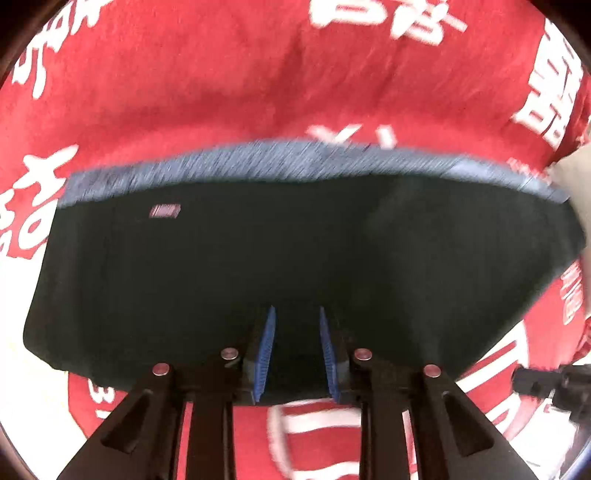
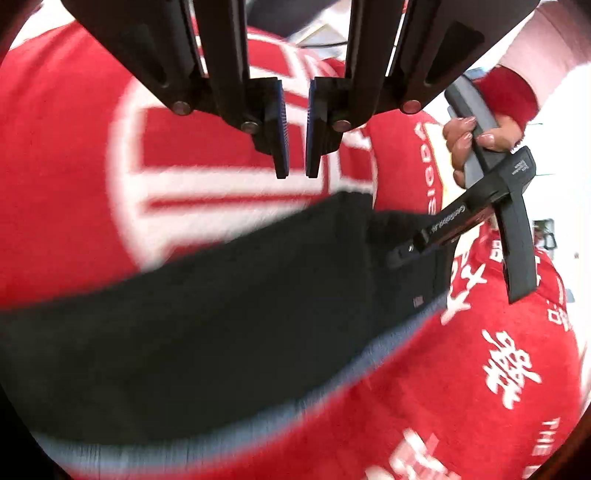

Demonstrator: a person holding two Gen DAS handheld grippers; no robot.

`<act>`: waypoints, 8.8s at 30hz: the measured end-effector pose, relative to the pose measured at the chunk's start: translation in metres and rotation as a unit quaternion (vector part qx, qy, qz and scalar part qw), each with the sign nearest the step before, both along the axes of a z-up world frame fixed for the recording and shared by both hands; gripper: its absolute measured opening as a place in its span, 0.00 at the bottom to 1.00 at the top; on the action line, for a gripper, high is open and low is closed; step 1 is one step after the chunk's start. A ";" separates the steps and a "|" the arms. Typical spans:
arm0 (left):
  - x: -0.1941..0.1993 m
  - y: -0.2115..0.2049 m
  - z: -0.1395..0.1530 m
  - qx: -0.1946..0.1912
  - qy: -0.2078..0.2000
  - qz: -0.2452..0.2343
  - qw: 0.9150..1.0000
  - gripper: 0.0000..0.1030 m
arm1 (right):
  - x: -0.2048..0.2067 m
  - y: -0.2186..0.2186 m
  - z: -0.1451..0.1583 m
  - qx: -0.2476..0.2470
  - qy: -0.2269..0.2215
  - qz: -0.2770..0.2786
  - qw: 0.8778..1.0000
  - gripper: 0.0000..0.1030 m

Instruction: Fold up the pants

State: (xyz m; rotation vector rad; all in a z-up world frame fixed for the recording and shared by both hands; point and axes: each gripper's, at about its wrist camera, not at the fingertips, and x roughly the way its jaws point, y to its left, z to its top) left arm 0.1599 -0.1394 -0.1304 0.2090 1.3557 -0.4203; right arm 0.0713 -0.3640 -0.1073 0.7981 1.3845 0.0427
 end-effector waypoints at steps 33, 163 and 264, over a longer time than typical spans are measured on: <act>0.004 -0.115 -0.019 0.008 0.005 -0.001 1.000 0.55 | 0.019 -0.228 0.019 -0.193 0.006 -0.091 0.977 0.33; -0.012 -0.363 -0.009 0.041 -0.033 -0.045 0.998 0.86 | -0.161 -0.318 -0.009 0.073 -0.076 -0.367 0.924 0.59; 0.002 -0.055 0.062 -0.119 -0.002 -0.013 0.993 0.69 | -0.003 -0.037 0.052 -0.275 -0.090 0.054 0.956 0.61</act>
